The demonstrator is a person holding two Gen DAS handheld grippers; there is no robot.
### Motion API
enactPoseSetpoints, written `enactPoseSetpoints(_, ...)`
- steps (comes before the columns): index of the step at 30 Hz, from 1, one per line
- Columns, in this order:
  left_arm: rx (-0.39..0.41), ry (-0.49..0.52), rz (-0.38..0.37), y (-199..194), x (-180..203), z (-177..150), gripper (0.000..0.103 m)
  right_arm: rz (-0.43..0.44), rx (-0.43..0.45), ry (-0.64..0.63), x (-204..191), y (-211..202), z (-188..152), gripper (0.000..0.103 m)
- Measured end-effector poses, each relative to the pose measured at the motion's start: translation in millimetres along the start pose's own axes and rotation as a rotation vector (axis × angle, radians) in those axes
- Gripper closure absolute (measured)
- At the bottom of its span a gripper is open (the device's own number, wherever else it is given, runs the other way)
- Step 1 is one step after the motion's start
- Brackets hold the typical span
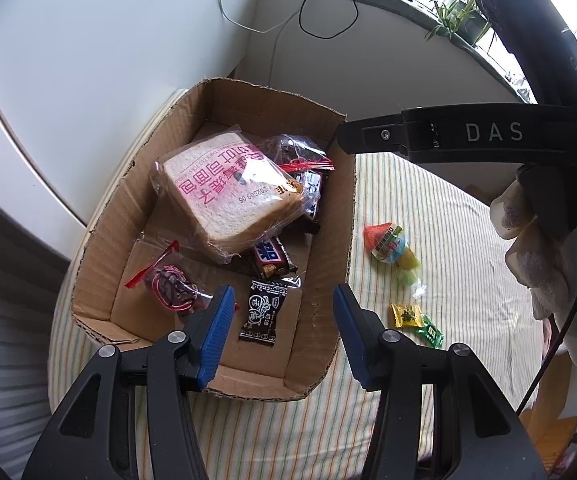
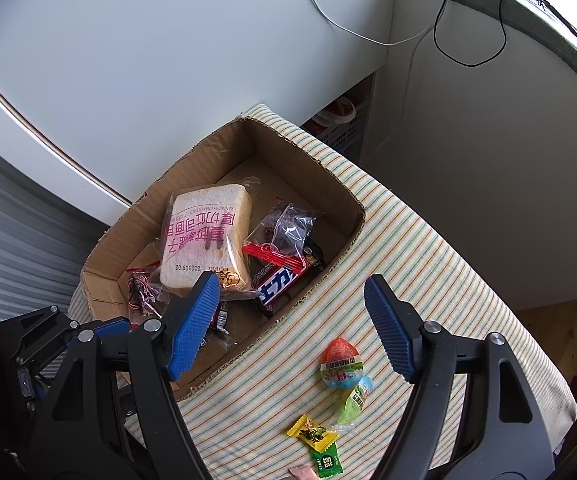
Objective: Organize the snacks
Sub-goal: 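Move the left gripper to the yellow candy while the right approaches the pink candy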
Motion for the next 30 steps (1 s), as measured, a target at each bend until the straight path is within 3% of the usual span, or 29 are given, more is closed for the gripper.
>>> enactPoseSetpoints(8,0.002,0.02,0.004,-1,13,-6,0.052,0.003,0.014,0.047,22,-13,-33,0.026)
enactPoseSetpoints(19,-0.031,0.085,-0.022,12,45,-18,0.053,0.015,-0.003,0.151,61,-9,-114,0.026)
enactPoseSetpoints(30,-0.102,0.176,-0.053,34,78,-29,0.057,0.052,-0.066,0.141,42,26,-198,0.026)
Point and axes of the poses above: each gripper's, at about its wrist camera, not at the fingertips, and y roughly the way its jaws point, x to its right, z to its top, the point moved 3 cm from there along y, roughly the way its jaws point, and after that the axes turned 14 degrees about -x, right-handed, at the moved point
